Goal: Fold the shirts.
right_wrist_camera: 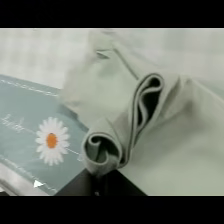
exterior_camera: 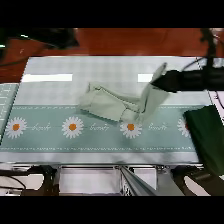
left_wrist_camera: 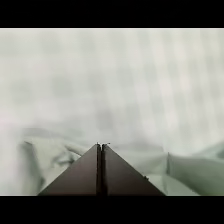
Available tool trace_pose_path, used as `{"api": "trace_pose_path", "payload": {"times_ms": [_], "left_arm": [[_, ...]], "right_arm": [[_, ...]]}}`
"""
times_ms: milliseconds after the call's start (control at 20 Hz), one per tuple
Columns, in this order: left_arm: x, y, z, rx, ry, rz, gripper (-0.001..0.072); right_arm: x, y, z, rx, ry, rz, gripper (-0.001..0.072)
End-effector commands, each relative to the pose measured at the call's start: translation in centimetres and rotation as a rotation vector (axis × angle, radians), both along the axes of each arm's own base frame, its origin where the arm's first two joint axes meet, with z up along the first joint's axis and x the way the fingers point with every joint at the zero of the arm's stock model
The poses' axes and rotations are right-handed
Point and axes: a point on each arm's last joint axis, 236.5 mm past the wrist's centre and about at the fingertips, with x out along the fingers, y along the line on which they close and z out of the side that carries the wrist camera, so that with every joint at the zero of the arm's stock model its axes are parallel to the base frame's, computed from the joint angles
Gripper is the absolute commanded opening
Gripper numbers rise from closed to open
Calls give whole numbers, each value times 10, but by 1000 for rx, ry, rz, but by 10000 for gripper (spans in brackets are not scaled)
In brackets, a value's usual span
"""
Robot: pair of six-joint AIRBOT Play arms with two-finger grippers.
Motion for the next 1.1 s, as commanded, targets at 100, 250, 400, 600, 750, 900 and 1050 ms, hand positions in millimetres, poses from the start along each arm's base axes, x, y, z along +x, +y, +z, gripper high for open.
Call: {"api": "trace_pose_path", "payload": {"times_ms": [100,250,400,600,750,900,1050], "left_arm": [[-88,80,105,119,-277,84,25],[-142,77,64,138,-217,82,25],[-179,66,10,71,-154,99,25],[-194,61,-49,11,-72,131,25],[-192,68,-65,38,-37,143,25],[-190,76,-67,60,-41,161,25],[-193,75,-78,60,-17,160,25]], "right_arm": [[50,140,-45,27,51,180,17],[66,191,-103,6,133,220,17],[75,225,-146,25,201,226,18],[77,231,-155,116,296,257,631],[99,143,-100,127,328,221,631],[84,-1,-46,-172,229,127,631],[47,-135,-41,-503,120,-227,631]]}}
